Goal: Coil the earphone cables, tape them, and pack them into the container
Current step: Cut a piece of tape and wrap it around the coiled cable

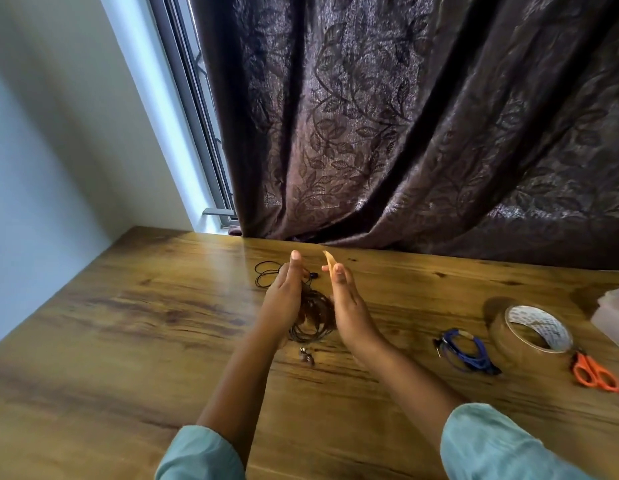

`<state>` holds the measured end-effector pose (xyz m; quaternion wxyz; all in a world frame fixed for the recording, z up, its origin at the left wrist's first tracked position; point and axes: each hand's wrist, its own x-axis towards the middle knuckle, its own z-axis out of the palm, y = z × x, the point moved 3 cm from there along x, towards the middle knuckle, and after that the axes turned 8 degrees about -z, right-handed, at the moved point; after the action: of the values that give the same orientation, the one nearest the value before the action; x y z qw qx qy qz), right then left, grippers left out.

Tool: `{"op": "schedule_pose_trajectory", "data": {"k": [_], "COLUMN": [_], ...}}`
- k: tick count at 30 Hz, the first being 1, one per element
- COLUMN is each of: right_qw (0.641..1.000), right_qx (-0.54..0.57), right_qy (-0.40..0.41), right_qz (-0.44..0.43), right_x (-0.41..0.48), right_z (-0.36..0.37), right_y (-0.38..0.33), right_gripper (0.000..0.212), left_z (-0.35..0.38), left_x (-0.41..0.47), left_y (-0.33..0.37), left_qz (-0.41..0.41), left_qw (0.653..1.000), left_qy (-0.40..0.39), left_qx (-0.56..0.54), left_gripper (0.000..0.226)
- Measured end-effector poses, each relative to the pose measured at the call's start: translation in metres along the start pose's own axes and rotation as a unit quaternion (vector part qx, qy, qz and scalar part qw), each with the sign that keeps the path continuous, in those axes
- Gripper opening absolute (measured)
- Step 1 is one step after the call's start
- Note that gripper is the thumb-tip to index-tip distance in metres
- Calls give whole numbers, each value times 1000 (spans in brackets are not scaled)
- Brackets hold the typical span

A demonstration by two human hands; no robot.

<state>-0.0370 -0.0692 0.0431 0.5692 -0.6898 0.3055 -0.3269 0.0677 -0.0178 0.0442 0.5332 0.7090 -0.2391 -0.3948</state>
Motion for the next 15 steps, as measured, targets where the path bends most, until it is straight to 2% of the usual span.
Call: {"op": "schedule_pose_trajectory", "data": {"k": [2, 5, 8, 11, 13, 15], "right_qw": [1000, 999, 995, 988, 984, 979], "right_qx": [17, 12, 44, 84, 107, 137], "right_qy": [14, 17, 42, 74, 88, 96], "right_qz": [12, 40, 80, 109, 116, 120], "right_x": [1, 5, 10, 15, 18, 17], "right_z": [1, 0, -4, -12, -19, -21], "right_y": [2, 5, 8, 6, 4, 2], "right_gripper": [54, 60, 76, 71, 67, 64], "left_z": [4, 6, 6, 8, 10, 11], "left_x": [-1, -5, -8, -15, -19, -20], "left_y": [1, 2, 0, -4, -9, -14], "left_qz": [-1, -16, -32, -37, -35, -32], "left_qw": [1000, 999, 992, 976, 972, 972], "left_qy": [2, -19, -98, -202, -217, -210], "left_qx": [-15, -48, -79, -73, -84, -100], "left_gripper": [92, 70, 42, 30, 23, 25]}}
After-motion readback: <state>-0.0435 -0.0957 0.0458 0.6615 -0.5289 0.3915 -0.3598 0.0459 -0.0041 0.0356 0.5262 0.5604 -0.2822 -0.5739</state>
